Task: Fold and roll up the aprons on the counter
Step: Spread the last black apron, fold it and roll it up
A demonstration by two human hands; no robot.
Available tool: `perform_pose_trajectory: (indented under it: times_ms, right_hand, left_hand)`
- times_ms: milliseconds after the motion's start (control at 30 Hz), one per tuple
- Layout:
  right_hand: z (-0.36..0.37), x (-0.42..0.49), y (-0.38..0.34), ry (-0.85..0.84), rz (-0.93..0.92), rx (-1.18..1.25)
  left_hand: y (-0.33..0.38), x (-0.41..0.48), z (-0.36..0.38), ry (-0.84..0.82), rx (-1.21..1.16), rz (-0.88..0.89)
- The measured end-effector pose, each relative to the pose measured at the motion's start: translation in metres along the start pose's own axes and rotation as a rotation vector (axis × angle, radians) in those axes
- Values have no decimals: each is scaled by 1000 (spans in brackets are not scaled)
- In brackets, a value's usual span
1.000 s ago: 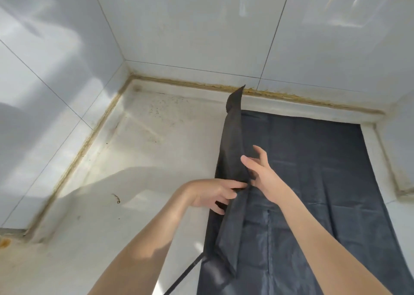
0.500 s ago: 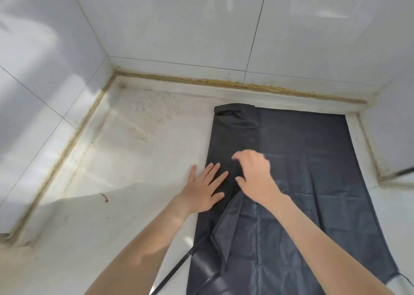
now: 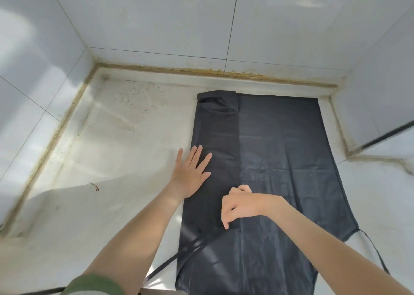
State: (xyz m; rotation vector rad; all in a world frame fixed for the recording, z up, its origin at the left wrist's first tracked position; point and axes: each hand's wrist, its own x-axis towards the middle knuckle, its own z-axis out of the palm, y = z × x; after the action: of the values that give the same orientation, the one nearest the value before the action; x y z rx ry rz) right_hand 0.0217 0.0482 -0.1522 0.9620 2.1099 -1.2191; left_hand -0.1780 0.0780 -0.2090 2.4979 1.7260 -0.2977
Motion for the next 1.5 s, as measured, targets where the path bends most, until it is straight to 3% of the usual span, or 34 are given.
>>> perform_pose_trajectory:
  times_ms: [100,200,267,567,700,867,933,1000,1167,1233,1333,1500]
  right_hand:
    - [0,-9,10,26,19,27]
    - [1,-20,20,31,49,107]
    - [-2,-29,21,67,116,172]
    - [-9,-47,92,306,757,136]
    - [-7,-65,117,565,774,283]
    - [-11,-65,122,1111,929,262]
    - [-19,-49,110,1170,860,200]
    - [-34,-27,94,1186,669,127]
    - [-87,49,53,1074,223,85]
    - [-102,83,48,998,211,31]
    - [-97,111,52,890,282,-127]
    - [-62,114,63,973,261,-321]
  left_hand:
    - [18,-6,1,210,77,177]
    - [34,-19,10,148,-135,201]
    - [33,-25,20,111,-122,168]
    - [30,-23,25,134,-133,172]
    - [32,-20,20,174,-135,169]
    - [35,-4,4,315,-190,134]
    - [29,7,6,373,-216,101]
    - [21,24,3,370,-278,-21]
    - [5,72,-23,121,-555,-346]
    - [-6,86,-29,35,-611,-345]
    - [-22,100,-31,70,-700,-383]
    - [-62,127,-40,220,-992,-458]
